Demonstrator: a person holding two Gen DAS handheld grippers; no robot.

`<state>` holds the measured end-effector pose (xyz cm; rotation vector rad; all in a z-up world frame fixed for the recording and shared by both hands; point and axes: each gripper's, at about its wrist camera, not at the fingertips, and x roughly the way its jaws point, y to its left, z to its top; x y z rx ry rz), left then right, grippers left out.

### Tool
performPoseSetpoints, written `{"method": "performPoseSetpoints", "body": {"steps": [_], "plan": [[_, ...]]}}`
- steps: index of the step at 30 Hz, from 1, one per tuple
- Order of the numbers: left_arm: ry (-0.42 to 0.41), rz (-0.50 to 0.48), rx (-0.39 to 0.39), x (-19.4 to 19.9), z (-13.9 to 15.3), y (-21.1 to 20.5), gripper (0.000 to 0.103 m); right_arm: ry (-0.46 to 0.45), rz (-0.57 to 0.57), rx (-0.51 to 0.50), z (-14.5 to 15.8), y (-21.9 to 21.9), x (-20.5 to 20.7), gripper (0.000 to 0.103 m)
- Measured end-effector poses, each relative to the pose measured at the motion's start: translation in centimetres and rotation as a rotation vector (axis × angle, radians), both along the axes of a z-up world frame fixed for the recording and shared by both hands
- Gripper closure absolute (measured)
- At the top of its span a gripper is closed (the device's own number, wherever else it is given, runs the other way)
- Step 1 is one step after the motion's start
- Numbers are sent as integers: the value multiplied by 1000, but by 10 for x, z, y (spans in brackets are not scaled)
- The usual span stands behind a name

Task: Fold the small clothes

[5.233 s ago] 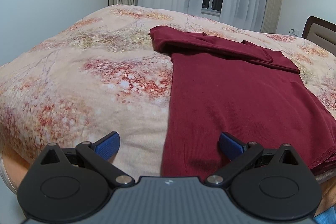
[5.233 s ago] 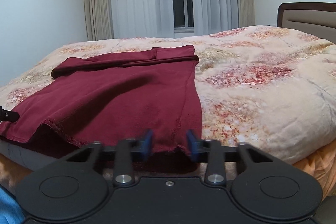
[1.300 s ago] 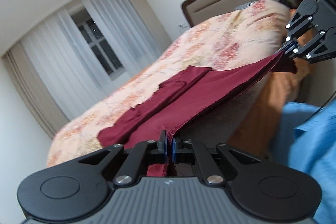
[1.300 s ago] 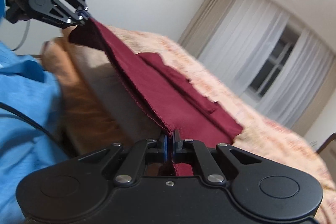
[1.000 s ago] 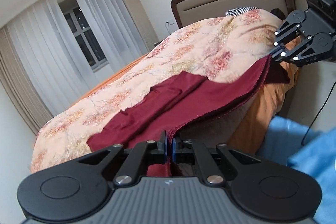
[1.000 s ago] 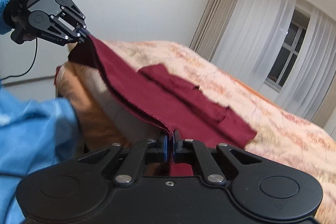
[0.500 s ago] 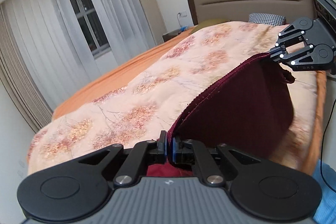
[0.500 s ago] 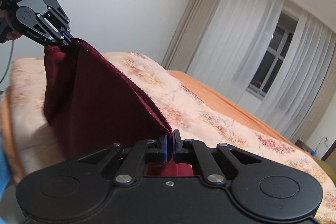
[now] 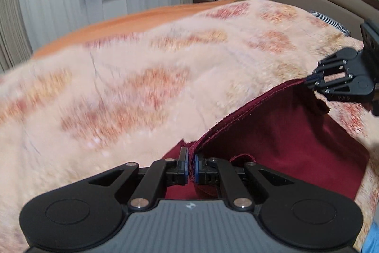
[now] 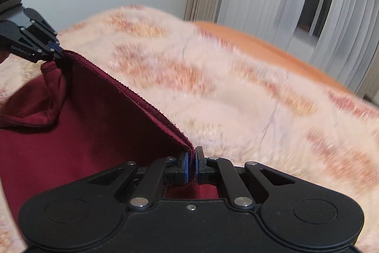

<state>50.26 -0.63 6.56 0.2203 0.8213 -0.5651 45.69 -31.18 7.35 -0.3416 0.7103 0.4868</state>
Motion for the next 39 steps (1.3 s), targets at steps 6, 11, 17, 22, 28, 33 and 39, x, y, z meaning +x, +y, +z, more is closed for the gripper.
{"method": "performPoseSetpoints", "body": {"steps": [6, 11, 17, 22, 28, 33, 39], "plan": [[104, 24, -166, 19, -22, 27, 46, 86, -24, 27, -47, 2, 34, 96], [86, 69, -315, 14, -9, 61, 7, 113, -48, 66, -61, -4, 42, 91], [45, 182, -397, -5, 7, 85, 4, 155, -138, 223, -58, -23, 51, 31], [-16, 58, -335, -55, 10, 55, 3, 134, -222, 402, -42, -50, 43, 8], [-78, -52, -220, -114, -6, 10, 3, 51, -207, 404, -35, -68, 2, 6], [-92, 5, -83, -133, -24, -8, 20, -19, -140, 293, -47, -66, -39, 6], [-103, 80, -19, -137, -32, -9, 84, -75, -115, 206, -61, -50, -52, 20]]}}
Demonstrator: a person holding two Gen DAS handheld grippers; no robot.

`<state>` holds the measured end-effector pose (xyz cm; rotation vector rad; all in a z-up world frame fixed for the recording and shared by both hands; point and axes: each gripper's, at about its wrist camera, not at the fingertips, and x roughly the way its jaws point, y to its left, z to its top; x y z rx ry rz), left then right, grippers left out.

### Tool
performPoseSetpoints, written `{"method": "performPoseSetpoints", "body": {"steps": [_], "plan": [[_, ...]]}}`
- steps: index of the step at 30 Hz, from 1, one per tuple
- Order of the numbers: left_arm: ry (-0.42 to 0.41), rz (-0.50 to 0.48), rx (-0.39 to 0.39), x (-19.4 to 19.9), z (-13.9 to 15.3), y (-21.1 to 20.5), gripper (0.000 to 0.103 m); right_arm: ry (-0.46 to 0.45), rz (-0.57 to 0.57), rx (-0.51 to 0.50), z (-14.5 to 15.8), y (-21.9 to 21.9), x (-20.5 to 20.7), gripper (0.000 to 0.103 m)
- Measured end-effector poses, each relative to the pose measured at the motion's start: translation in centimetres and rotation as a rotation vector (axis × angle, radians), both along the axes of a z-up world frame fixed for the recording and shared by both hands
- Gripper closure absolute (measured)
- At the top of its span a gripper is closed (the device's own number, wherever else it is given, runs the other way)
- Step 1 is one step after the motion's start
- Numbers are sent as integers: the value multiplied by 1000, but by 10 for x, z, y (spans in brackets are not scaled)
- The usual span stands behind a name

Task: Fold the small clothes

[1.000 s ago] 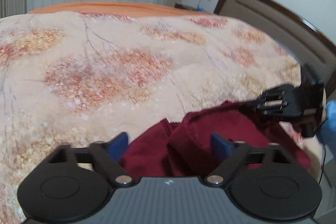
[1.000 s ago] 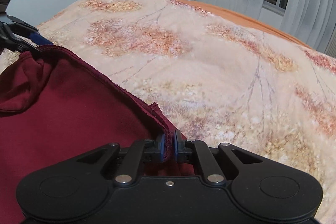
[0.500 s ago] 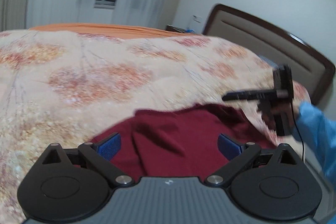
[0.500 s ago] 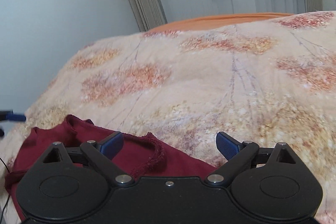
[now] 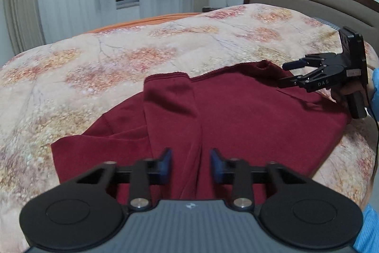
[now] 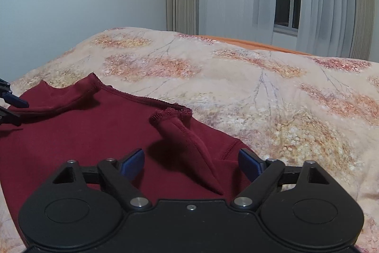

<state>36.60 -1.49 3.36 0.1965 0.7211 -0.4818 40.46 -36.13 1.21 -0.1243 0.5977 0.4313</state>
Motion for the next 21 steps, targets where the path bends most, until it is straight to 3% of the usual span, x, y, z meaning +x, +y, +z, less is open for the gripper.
{"method": "performPoseSetpoints", "body": {"steps": [1, 4, 6, 8, 12, 14, 19, 21], "plan": [[-4, 19, -3, -1, 1, 1, 96, -5, -2, -4, -1, 2, 1, 23], [-29, 112, -77, -5, 8, 11, 98, -20, -15, 2, -3, 5, 8, 46], [-57, 172, -141, -9, 13, 21, 98, -12, -33, 23, -4, 4, 13, 75], [-81, 252, -196, -14, 18, 33, 98, -19, -57, 45, -4, 2, 15, 87], [-47, 442, -352, -16, 12, 72, 98, -8, -114, 83, -4, -4, 22, 92], [-8, 491, -389, -14, 2, 88, 98, 12, -140, 105, -6, -9, 25, 93], [39, 497, -432, -12, -26, 107, 98, 53, -211, 125, -14, -21, 33, 95], [48, 493, -480, -12, -29, 111, 97, 69, -219, 149, -16, -26, 33, 89]]}}
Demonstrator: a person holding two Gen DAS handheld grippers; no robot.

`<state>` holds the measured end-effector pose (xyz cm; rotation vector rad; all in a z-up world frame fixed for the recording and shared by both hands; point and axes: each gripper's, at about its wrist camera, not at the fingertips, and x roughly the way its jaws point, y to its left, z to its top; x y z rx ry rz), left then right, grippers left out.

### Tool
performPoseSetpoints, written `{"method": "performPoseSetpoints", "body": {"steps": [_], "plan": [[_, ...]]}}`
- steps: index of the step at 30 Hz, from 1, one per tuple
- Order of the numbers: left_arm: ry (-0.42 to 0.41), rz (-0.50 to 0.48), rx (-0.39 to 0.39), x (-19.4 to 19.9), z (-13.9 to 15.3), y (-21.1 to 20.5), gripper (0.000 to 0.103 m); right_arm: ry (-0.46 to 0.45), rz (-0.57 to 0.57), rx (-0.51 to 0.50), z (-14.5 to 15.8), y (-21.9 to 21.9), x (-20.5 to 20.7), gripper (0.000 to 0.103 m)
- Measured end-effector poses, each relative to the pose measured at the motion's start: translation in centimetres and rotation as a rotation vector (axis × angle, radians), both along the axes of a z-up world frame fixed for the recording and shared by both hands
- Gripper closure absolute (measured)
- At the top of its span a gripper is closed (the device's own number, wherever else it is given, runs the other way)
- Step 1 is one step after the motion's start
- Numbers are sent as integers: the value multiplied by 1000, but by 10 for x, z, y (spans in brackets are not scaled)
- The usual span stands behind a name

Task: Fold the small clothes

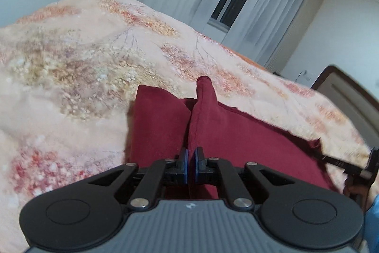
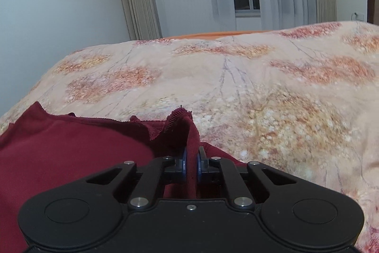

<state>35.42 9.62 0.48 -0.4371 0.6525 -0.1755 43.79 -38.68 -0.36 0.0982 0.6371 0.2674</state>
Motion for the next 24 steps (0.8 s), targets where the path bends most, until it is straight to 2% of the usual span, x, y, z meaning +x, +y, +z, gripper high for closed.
{"method": "performPoseSetpoints", "body": {"steps": [2, 3, 4, 5, 6, 7, 8, 10, 15, 18, 20, 22, 24], "plan": [[-2, 0, -30, -4, 0, 4, 95, 3, 2, 21, 1, -3, -4, 83], [-12, -3, -32, -8, 1, 3, 93, -1, 6, 32, 3, -4, -8, 74], [-19, -13, -29, -12, 2, 2, 83, -5, 9, 43, 5, -6, -13, 68], [-27, -20, -26, -16, 3, 2, 67, -10, 10, 53, 7, -8, -20, 57], [-37, -25, -28, -20, 5, 1, 58, -15, 9, 56, 8, -9, -27, 45], [-49, -25, -27, -25, 5, 1, 45, -20, 7, 60, 9, -11, -36, 40], [-57, -28, -22, -29, 7, -1, 40, -24, 9, 71, 10, -13, -46, 30], [-63, -46, -6, -38, 6, -5, 37, -35, 12, 103, 11, -18, -68, 25], [-80, -83, 54, -61, 3, -17, 37, -49, -10, 179, 11, -25, -132, 25], [-76, -105, 60, -69, -1, -21, 40, -54, -5, 157, 6, -19, -166, 28], [-68, -111, 52, -71, -3, -23, 55, -72, 5, 116, 4, -11, -185, 30], [-70, -119, 46, -72, -3, -24, 62, -94, 2, 93, 4, -6, -199, 33], [-75, -120, 56, -71, -1, -25, 79, -117, -4, 90, 5, -4, -207, 36]]}}
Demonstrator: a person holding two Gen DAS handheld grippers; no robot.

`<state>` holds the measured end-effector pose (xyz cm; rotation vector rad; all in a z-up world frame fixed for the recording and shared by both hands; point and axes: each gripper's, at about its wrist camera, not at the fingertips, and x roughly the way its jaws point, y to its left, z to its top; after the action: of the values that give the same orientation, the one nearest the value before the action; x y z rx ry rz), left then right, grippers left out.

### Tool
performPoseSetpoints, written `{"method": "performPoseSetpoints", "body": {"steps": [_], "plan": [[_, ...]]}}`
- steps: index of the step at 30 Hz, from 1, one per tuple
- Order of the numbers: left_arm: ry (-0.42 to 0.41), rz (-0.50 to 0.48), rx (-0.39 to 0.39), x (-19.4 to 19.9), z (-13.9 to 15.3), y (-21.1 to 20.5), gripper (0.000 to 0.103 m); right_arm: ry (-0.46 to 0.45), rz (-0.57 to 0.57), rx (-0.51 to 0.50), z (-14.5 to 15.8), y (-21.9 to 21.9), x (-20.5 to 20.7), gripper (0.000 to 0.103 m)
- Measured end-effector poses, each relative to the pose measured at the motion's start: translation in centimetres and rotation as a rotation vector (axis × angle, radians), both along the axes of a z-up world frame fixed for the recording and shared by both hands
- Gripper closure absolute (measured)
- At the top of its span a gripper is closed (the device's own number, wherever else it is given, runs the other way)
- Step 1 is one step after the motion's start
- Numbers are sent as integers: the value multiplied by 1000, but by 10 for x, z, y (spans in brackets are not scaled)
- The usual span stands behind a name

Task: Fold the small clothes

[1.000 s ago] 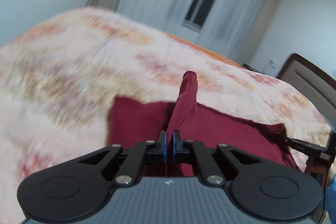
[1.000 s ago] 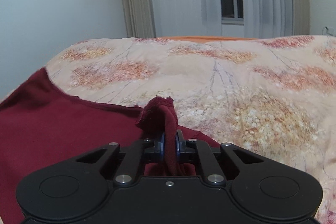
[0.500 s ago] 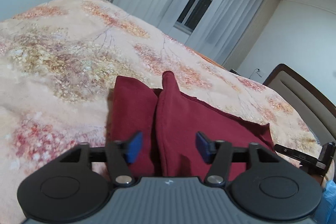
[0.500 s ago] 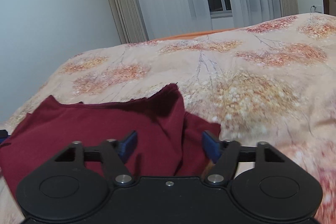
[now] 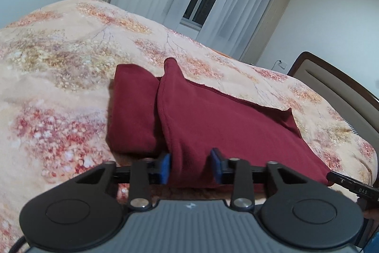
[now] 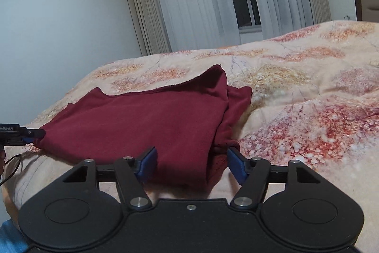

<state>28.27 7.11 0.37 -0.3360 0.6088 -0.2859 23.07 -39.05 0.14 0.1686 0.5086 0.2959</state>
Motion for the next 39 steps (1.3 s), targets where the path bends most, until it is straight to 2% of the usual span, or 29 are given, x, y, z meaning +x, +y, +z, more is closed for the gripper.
{"method": "performPoseSetpoints", "body": {"steps": [1, 2, 3, 6, 7, 9, 11, 15, 20, 25, 30, 31, 32, 33, 34, 35, 36, 38, 39], "plan": [[5, -2, 7, 1, 1, -1, 91, -1, -1, 6, 0, 1, -1, 39], [12, -1, 13, 3, 3, -2, 93, 4, 1, 13, 0, 2, 0, 46], [11, 8, 13, 3, 5, -2, 95, 12, 4, 16, 0, 3, 1, 59], [-26, 45, -21, -3, 15, 2, 97, 27, 9, 4, 2, 8, 5, 85], [-35, 59, -39, -6, 18, 5, 97, 22, 11, -3, 4, 10, 6, 89], [-39, 71, -65, -11, 22, 10, 97, 7, 4, -17, 10, 15, 6, 92], [-35, 71, -59, -15, 21, 13, 97, 10, -4, -19, 14, 16, 6, 94], [1, 87, -68, -18, 7, 18, 97, 52, -33, 39, 12, 8, 5, 95], [41, 106, -93, -14, -11, 24, 97, 77, -69, 40, 2, 4, -1, 99], [29, 80, -58, -17, -11, 17, 93, 80, -87, 35, -2, 0, -4, 99], [15, 99, -29, -26, -5, 12, 75, 29, -96, -41, 2, 13, -14, 84], [12, 105, -30, -28, -5, 12, 63, 18, -99, -56, 3, 16, -16, 82], [10, 114, -30, -31, -4, 12, 48, 7, -103, -71, 3, 19, -18, 75], [8, 128, -25, -33, -3, 11, 41, -4, -115, -82, 4, 21, -21, 59], [3, 142, -16, -36, -1, 11, 32, -14, -123, -87, 4, 23, -23, 49], [-1, 153, -4, -39, 0, 10, 24, -27, -125, -85, 5, 24, -26, 31], [-6, 163, 9, -42, 1, 9, 19, -41, -125, -83, 6, 26, -30, 22], [-12, 188, 36, -47, 3, 8, 3, -62, -129, -96, 6, 30, -36, 13], [-14, 204, 46, -49, 4, 8, 2, -70, -131, -108, 6, 33, -39, 7]]}}
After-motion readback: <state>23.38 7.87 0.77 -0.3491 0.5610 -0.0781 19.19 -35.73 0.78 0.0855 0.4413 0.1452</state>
